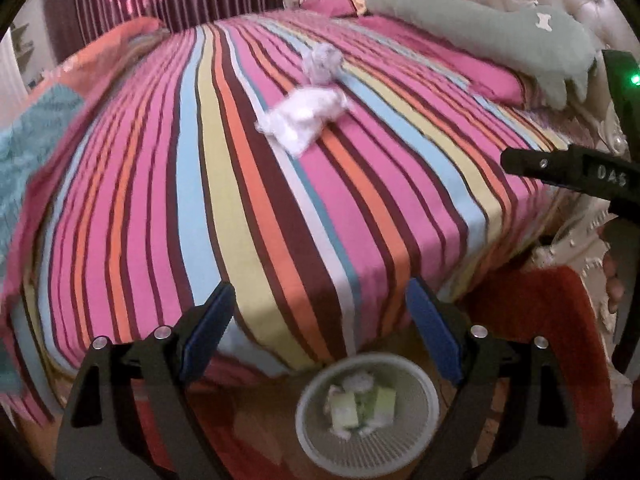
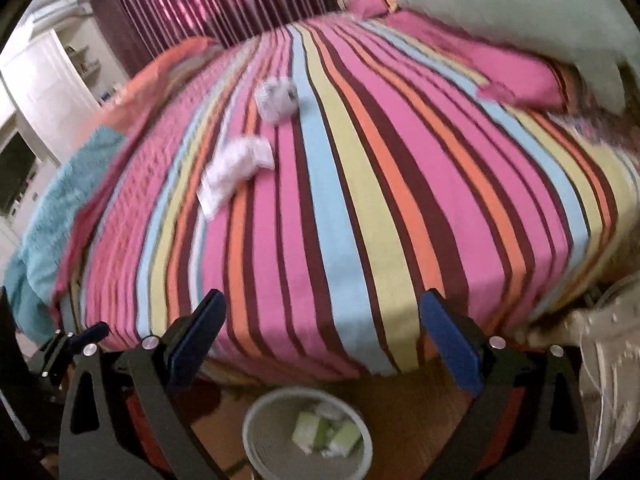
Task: Collect trash
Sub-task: 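Lift both tools away from the wastebasket back toward the bed, then grasp the white wet-wipe pack with the left tool while the right tool grasps the crumpled paper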
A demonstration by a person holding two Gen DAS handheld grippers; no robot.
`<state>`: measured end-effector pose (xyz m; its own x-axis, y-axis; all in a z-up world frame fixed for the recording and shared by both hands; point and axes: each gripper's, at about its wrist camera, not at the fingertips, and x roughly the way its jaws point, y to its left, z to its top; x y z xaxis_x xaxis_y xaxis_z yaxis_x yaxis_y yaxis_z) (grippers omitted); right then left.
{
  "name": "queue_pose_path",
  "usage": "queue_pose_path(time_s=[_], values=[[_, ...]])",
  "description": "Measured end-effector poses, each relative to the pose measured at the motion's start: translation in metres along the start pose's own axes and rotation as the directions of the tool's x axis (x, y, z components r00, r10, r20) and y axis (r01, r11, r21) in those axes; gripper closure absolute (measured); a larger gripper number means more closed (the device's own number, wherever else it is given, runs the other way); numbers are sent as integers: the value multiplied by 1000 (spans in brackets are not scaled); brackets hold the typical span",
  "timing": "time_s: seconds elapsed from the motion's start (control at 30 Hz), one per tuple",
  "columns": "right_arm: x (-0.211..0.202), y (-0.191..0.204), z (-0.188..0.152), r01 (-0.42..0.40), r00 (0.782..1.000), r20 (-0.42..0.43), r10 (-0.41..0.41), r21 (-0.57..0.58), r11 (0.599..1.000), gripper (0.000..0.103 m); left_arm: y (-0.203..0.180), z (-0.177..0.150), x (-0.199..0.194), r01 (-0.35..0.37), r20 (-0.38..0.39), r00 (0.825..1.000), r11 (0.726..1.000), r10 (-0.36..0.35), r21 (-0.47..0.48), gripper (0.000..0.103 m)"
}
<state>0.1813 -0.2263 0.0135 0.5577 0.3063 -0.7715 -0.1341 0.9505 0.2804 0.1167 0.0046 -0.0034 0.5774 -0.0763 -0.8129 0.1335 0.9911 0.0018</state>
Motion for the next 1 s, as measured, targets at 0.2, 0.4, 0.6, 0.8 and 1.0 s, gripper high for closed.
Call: queue_pose_path(time_s=[0.2, 0.4, 0.6, 0.8, 1.0], values=[[13, 14, 56, -34, 997, 66, 37, -49, 998, 10, 13, 42, 16, 38, 40, 999, 999, -37, -25, 18], [34, 28, 92, -33, 992, 118, 46, -116, 993, 10, 21, 76, 51, 53, 49, 997, 998, -51, -31, 18], [62, 39, 120, -49, 993, 94, 68, -183, 982, 10, 21, 104, 82, 28, 51, 998, 997, -32, 66, 18], [97, 42, 144, -70, 996, 36, 78, -190, 979, 10, 21, 127, 113, 27, 35, 999, 984, -34, 175, 18], [131, 48, 166, -96, 995, -9, 96, -181, 979, 10, 26, 144, 133, 85, 24, 996, 979, -91, 187, 18]])
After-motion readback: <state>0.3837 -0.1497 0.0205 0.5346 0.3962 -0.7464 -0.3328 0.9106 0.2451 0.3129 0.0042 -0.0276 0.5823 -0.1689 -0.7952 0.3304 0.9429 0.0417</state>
